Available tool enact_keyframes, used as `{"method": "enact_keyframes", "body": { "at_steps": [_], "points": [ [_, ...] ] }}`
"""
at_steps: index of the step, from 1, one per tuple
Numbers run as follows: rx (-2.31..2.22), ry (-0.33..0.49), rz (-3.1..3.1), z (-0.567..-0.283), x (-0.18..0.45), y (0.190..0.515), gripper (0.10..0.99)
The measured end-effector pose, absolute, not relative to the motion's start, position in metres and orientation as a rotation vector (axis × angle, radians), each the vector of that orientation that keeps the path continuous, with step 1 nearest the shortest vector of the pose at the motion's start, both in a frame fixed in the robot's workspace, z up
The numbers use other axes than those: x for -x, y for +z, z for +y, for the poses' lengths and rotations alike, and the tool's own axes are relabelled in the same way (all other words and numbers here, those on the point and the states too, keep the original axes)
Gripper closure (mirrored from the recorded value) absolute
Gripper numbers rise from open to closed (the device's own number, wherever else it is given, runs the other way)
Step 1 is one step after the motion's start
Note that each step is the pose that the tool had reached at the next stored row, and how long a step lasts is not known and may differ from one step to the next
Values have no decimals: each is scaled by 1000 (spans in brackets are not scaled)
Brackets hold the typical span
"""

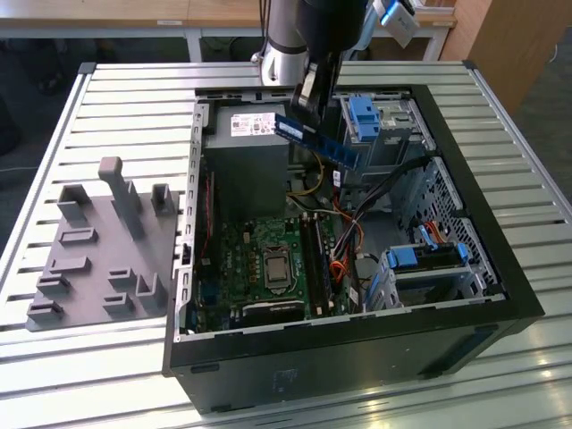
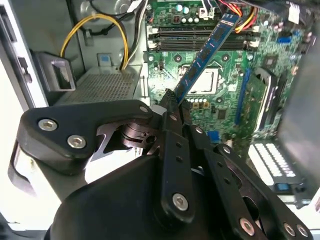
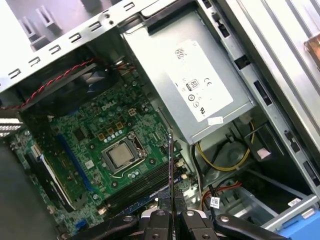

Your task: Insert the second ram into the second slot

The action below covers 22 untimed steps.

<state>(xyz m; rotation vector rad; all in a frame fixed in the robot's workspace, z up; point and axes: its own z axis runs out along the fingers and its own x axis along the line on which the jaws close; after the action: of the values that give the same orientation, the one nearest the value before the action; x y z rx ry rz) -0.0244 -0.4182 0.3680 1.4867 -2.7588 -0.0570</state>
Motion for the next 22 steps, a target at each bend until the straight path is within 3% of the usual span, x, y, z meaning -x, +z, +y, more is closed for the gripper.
{"method": "enact_keyframes", "body": {
  "at_steps": [22],
  "points": [
    [-930, -51, -2998, -418, 24, 365, 949]
  ]
}}
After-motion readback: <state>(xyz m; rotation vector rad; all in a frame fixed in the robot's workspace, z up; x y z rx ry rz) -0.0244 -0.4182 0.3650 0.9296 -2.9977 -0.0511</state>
